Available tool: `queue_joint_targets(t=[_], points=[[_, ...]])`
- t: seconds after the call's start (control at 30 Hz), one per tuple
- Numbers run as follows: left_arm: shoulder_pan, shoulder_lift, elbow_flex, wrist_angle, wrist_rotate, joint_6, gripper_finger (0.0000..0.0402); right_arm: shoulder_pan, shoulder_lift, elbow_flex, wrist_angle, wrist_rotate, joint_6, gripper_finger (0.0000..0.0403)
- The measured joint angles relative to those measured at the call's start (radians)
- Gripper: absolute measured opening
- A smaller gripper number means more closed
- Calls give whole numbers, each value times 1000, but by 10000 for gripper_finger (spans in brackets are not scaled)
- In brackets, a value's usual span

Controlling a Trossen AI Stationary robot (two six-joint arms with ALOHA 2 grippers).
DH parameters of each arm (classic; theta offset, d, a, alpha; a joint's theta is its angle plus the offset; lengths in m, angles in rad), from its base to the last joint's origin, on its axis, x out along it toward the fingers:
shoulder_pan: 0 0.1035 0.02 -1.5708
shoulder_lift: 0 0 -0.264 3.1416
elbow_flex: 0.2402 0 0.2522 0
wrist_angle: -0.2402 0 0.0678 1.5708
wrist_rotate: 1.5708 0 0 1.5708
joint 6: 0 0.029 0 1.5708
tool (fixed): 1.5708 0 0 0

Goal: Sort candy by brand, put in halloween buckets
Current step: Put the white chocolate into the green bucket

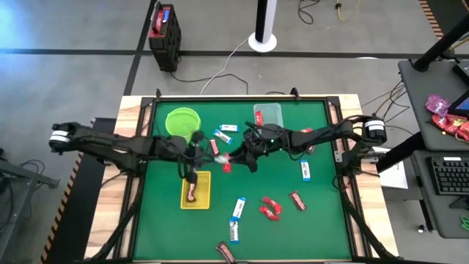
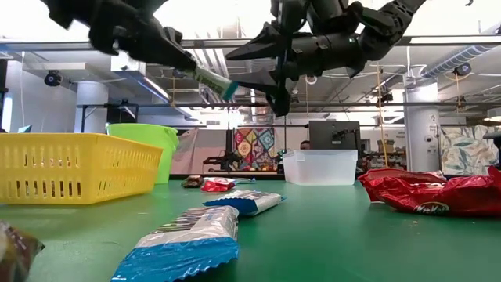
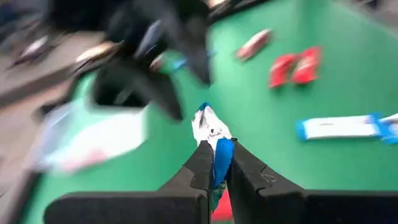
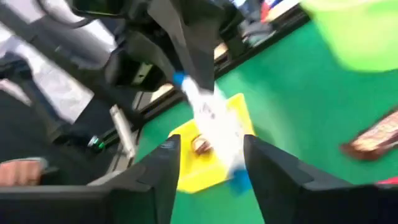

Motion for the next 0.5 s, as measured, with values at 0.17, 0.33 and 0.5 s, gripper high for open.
queue_joint_targets(t=[0.17, 0.33, 0.5], points=[[34, -70, 179, -412, -411, -110, 5, -28, -30, 0, 0, 103, -51, 194], [227, -64, 335, -798, -487, -282, 5, -26, -35, 0, -1, 158, -83, 199], [527, -33, 358, -863, -130, -267, 5, -23, -35, 0, -2, 159, -84, 199]])
